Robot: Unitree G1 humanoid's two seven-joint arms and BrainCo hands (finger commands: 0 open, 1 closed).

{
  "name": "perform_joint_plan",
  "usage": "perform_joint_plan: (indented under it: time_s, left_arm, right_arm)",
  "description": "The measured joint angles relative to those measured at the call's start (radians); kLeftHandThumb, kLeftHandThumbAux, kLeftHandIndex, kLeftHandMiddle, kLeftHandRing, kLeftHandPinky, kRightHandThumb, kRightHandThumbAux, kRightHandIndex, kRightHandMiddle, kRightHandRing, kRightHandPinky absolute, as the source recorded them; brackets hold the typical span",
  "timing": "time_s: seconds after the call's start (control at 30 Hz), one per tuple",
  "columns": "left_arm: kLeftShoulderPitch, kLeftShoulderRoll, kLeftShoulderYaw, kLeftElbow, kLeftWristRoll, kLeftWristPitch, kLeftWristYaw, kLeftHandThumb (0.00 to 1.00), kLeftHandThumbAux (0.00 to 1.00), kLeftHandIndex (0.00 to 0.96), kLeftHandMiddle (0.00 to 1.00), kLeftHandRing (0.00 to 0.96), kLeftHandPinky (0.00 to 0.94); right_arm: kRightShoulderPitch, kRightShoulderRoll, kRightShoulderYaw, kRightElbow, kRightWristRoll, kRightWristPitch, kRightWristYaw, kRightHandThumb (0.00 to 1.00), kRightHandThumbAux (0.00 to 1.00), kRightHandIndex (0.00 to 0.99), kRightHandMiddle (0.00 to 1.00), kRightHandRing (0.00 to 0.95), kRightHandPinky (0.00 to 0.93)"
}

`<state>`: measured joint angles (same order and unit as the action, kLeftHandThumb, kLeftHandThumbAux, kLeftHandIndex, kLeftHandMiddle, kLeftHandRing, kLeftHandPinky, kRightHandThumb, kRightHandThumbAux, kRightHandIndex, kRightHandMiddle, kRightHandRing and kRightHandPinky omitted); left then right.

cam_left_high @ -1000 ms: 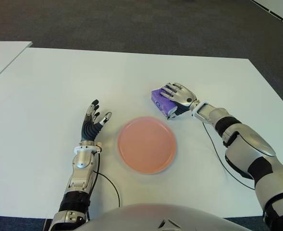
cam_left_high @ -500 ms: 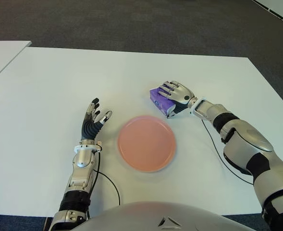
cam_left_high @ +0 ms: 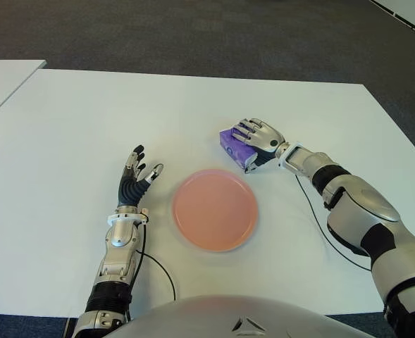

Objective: Put the tissue paper into the plate.

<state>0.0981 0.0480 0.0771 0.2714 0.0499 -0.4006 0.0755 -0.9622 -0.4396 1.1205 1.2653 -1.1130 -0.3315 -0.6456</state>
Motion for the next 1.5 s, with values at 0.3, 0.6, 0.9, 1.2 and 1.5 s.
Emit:
perform_joint_plan:
  time_s: [0.3,0.6,0.9,1.2,1.5]
  left_arm:
    - [0.003,0.0,0.0,-0.014,0.0,0.004,0.0,0.0,0.598,0.0,0.0,0.0,0.0]
    - [0.003,0.0,0.0,-0.018,0.002,0.004,0.001,0.0,0.589,0.0,0.0,0.0,0.0]
    - [0.005,0.001,0.0,-0.018,0.003,0.004,0.001,0.0,0.573,0.0,0.0,0.0,0.0]
    - [0.004,0.001,0.0,-0.019,0.004,0.007,0.002,0.0,0.596,0.0,0.0,0.0,0.0]
    - [0.004,0.0,0.001,-0.03,0.009,0.012,0.003,0.0,0.604,0.0,0.0,0.0,0.0]
  right_arm:
    - [0.0,0.003,-0.002,0.007,0.015,-0.004,0.0,0.215,0.513,0.0,0.0,0.0,0.0]
    - [0.001,0.005,-0.006,0.015,0.023,-0.009,0.0,0.235,0.524,0.0,0.0,0.0,0.0]
    - [0.011,0.006,-0.027,0.022,0.045,-0.016,-0.005,0.358,0.502,0.0,0.038,0.011,0.0]
    - [0.029,0.014,-0.043,0.039,0.064,0.001,-0.063,0.673,0.507,0.191,0.299,0.339,0.395]
    - [0.051,0.06,-0.063,0.046,0.082,0.096,-0.11,0.93,0.655,0.363,0.467,0.511,0.598]
